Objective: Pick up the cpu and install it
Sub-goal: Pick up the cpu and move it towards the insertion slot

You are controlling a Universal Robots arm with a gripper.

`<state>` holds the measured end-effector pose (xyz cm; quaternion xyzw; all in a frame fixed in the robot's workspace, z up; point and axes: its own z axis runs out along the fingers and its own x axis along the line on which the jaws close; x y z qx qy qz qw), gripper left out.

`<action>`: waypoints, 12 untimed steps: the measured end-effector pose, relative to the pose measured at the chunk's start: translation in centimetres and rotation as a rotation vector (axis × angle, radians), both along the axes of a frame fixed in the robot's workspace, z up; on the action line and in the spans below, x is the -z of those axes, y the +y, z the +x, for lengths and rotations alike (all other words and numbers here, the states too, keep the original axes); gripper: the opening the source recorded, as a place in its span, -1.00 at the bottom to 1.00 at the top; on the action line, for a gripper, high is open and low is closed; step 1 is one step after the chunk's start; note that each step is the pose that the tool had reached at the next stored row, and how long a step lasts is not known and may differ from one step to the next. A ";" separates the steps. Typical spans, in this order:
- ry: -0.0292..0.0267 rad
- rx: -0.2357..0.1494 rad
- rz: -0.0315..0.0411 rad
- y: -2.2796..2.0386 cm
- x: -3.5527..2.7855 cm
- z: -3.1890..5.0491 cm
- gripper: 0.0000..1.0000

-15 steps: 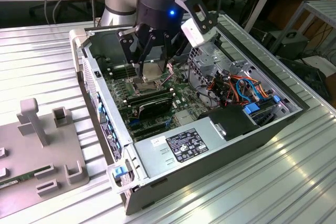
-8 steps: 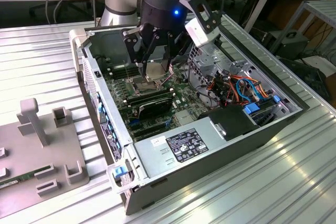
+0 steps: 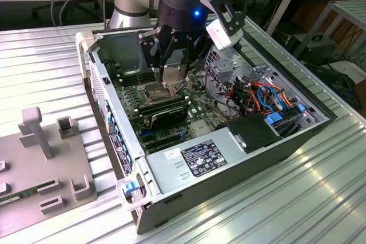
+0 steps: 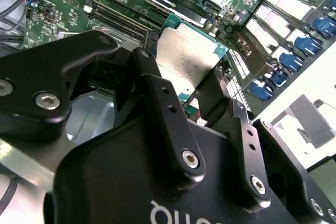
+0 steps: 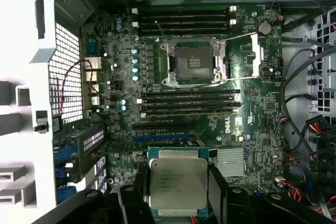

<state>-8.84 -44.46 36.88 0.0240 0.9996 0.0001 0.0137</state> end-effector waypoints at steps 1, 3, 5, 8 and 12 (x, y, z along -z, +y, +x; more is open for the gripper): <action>0.0001 0.000 0.0000 0.00 0.00 0.11 0.09; 0.0001 0.000 0.0000 0.00 0.00 0.31 0.09; 0.0000 0.000 0.0001 0.03 0.01 0.52 0.09; 0.0000 0.000 0.0000 0.27 0.01 0.58 0.09; 0.0000 0.000 -0.0001 0.64 0.02 0.59 0.09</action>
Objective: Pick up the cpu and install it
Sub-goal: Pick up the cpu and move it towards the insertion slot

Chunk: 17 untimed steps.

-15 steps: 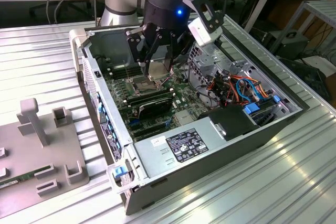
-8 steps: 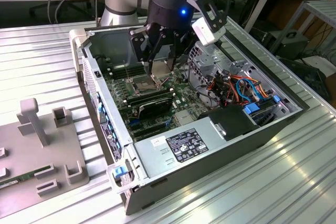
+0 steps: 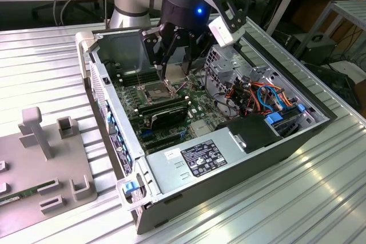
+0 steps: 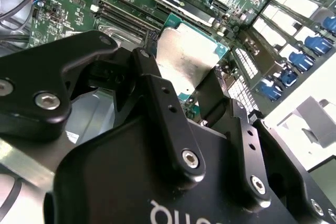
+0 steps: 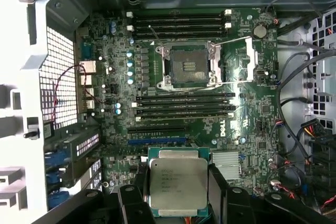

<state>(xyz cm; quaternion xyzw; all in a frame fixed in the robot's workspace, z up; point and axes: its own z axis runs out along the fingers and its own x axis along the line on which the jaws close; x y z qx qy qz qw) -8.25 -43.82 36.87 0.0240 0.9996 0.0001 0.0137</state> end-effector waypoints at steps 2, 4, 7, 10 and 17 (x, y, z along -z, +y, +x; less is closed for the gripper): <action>0.0000 0.000 0.0000 0.15 0.01 0.00 0.09; 0.0000 0.000 0.0000 0.32 0.03 0.00 0.09; 0.0000 0.000 0.0000 0.58 0.04 0.01 0.09; 0.0000 0.000 0.0000 0.71 0.04 0.00 0.09; 0.0000 0.000 0.0000 0.97 0.04 0.00 0.09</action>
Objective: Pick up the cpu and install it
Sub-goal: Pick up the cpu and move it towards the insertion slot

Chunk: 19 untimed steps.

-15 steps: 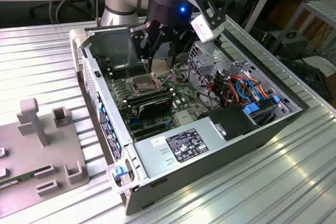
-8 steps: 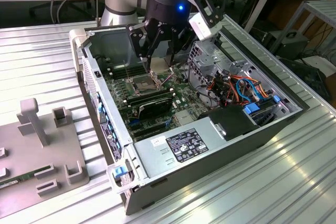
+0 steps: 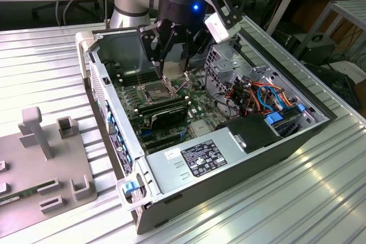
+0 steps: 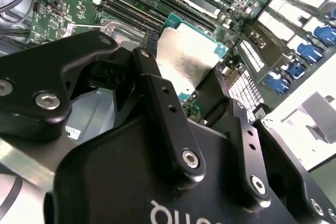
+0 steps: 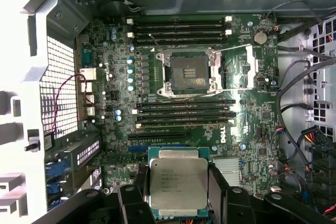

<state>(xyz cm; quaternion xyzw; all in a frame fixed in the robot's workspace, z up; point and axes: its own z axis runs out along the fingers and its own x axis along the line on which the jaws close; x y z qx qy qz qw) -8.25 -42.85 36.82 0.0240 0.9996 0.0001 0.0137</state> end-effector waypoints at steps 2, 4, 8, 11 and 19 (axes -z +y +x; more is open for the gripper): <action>-0.0001 0.000 0.0001 0.06 0.00 0.00 0.09; -0.0001 0.000 0.0000 0.11 0.00 0.00 0.09; 0.0000 0.000 0.0001 0.28 0.01 0.00 0.09; -0.0001 0.000 0.0001 0.36 0.10 0.00 0.09; -0.0001 0.000 0.0001 0.59 0.68 0.00 0.09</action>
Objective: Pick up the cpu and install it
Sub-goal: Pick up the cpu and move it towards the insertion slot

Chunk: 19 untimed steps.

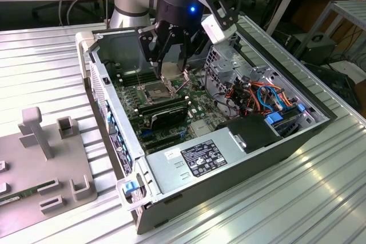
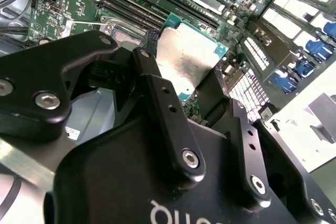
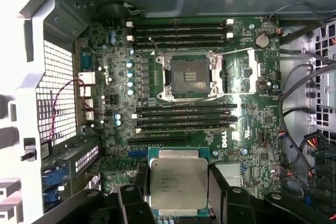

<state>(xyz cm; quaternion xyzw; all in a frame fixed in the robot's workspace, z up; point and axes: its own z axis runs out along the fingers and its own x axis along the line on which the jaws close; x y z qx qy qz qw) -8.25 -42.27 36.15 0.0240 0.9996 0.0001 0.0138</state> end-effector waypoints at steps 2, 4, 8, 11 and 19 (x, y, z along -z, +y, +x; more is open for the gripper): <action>0.0000 0.000 0.0000 0.05 0.15 0.00 0.09; 0.0000 0.000 0.0000 0.08 0.21 0.00 0.09; 0.0000 0.000 0.0000 0.14 0.34 0.00 0.09; 0.0001 0.000 -0.0002 0.22 0.48 0.00 0.09; 0.0000 0.000 -0.0001 1.43 0.73 0.06 0.09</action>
